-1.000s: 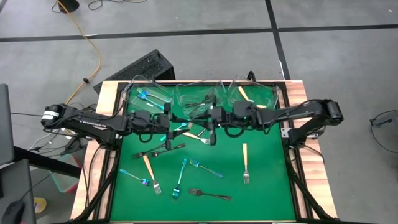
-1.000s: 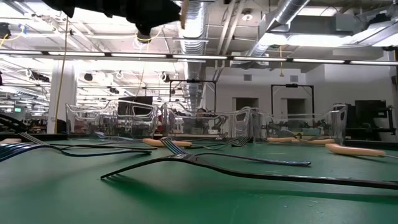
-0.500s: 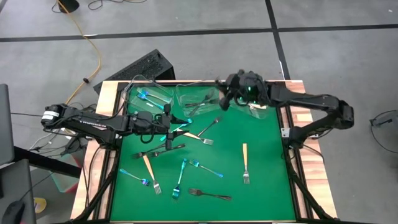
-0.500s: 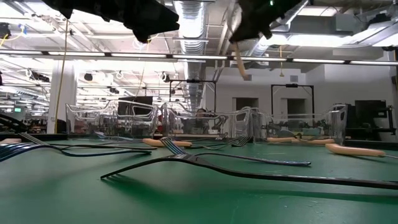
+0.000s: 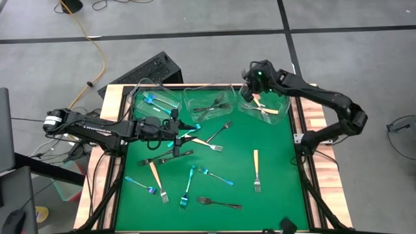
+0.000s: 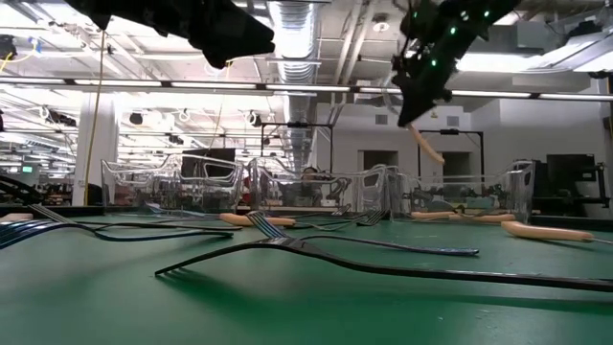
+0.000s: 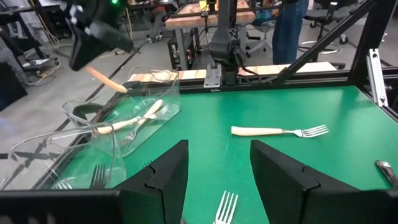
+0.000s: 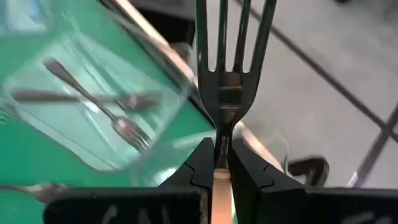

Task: Sort silverware by color (type)
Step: Put the yellow fork into the right transparent bin

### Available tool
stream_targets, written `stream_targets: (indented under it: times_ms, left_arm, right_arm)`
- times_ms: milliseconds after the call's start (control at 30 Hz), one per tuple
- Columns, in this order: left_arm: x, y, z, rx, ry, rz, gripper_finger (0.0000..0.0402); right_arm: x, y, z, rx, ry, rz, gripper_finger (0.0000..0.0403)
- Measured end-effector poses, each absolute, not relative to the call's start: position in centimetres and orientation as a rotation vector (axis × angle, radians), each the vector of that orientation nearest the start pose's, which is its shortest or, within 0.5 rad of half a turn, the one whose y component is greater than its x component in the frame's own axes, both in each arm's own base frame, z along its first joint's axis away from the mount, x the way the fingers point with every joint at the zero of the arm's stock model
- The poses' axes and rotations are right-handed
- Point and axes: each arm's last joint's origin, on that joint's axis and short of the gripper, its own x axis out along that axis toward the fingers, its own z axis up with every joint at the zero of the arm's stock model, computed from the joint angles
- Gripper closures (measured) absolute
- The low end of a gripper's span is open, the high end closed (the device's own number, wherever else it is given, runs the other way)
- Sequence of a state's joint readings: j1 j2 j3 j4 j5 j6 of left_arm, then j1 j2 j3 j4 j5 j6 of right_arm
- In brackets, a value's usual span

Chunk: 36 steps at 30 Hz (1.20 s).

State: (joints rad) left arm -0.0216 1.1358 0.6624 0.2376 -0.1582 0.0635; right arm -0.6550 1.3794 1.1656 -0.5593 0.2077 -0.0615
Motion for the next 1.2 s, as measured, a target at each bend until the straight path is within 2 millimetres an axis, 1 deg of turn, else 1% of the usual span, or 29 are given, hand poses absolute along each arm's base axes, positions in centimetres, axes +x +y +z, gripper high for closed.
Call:
stream_targets:
  times_ms: [200, 467, 533, 733, 933, 1100, 1200]
  left_arm:
    - [24.7, -0.1, 26.1, 0.086, 0.256, 0.135, 0.0243]
    - [24.7, -0.1, 25.7, 0.086, 0.292, 0.135, 0.0243]
    - [24.7, -0.1, 25.7, 0.086, 0.293, 0.135, 0.0243]
    - [24.6, 0.0, 25.6, 0.088, 0.305, 0.138, 0.0243]
    - [24.6, 0.0, 25.5, 0.089, 0.31, 0.141, 0.0243]
    - [24.6, 0.0, 25.5, 0.092, 0.31, 0.141, 0.0243]
    - [24.6, 0.0, 25.6, 0.092, 0.31, 0.14, 0.0243]
  right_arm:
    - [22.6, -20.2, 27.0, 0.141, 0.994, -0.787, 0.0352]
    - [22.4, -21.8, 22.5, 0.188, 1.27, -0.72, 0.0352]
    - [22.5, -22.2, 21.7, 0.195, 1.301, -0.713, 0.0352]
    - [22.6, -22.8, 20.0, 0.188, 1.376, -0.672, 0.0352]
    - [22.1, -23.5, 18.2, 0.215, 1.465, -0.663, 0.0352]
    - [21.8, -24.0, 17.3, 0.237, 1.507, -0.673, 0.0352]
    - [21.5, -24.3, 17.2, 0.246, 1.505, -0.681, 0.0352]
